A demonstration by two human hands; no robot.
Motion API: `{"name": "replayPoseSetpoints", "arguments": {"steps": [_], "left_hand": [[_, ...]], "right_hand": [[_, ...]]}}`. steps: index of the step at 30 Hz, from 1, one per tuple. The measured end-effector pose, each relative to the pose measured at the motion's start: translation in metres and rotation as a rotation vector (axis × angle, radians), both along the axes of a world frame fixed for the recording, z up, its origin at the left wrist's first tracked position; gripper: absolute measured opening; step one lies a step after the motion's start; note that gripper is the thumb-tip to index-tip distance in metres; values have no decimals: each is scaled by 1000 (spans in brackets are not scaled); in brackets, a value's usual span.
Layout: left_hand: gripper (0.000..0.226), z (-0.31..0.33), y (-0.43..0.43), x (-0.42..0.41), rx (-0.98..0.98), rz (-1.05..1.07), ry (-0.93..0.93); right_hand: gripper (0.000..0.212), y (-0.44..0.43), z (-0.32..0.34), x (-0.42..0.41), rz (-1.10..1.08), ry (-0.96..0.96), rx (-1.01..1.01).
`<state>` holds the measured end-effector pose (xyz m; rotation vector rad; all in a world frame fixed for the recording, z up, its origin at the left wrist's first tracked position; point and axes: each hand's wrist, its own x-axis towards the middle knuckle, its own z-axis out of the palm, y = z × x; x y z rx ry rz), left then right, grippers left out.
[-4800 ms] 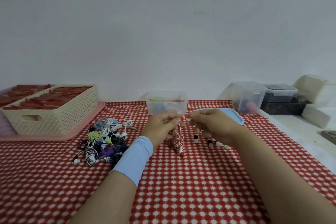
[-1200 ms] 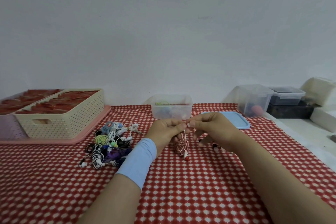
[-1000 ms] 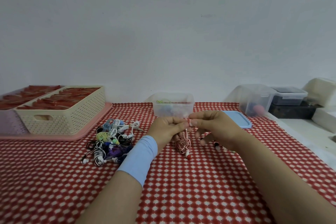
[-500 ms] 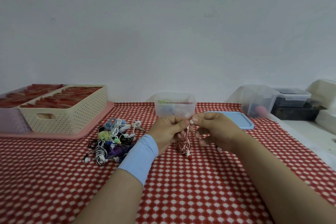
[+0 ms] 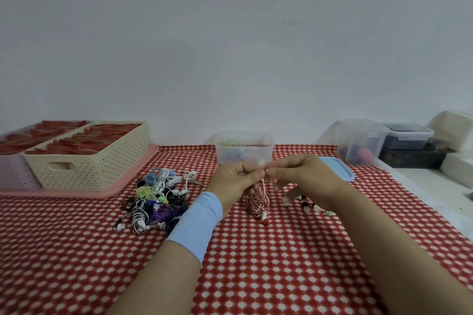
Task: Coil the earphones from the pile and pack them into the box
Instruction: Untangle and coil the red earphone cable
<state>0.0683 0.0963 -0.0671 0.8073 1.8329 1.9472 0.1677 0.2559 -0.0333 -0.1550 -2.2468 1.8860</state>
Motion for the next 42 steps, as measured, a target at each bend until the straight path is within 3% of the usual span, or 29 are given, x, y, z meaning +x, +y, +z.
{"name": "replayPoseSetpoints", "arguments": {"steps": [10, 14, 19, 32, 37, 42], "left_hand": [[9, 3, -1, 0, -14, 47, 99], [7, 2, 0, 0, -10, 93, 137], [9, 0, 3, -2, 28, 79, 36], [14, -3, 0, -4, -110, 32, 43], [11, -3, -1, -5, -72, -20, 24], [10, -4, 0, -5, -118, -35, 84]], "right_hand": [[13, -6, -2, -3, -135, 86, 67], [7, -12, -5, -7, -160, 147, 204], [15, -10, -1, -6, -169, 180, 283], [5, -8, -2, -4, -139, 150, 394], [10, -2, 3, 2, -44, 45, 135], [10, 0, 0, 3, -24, -25, 125]]}}
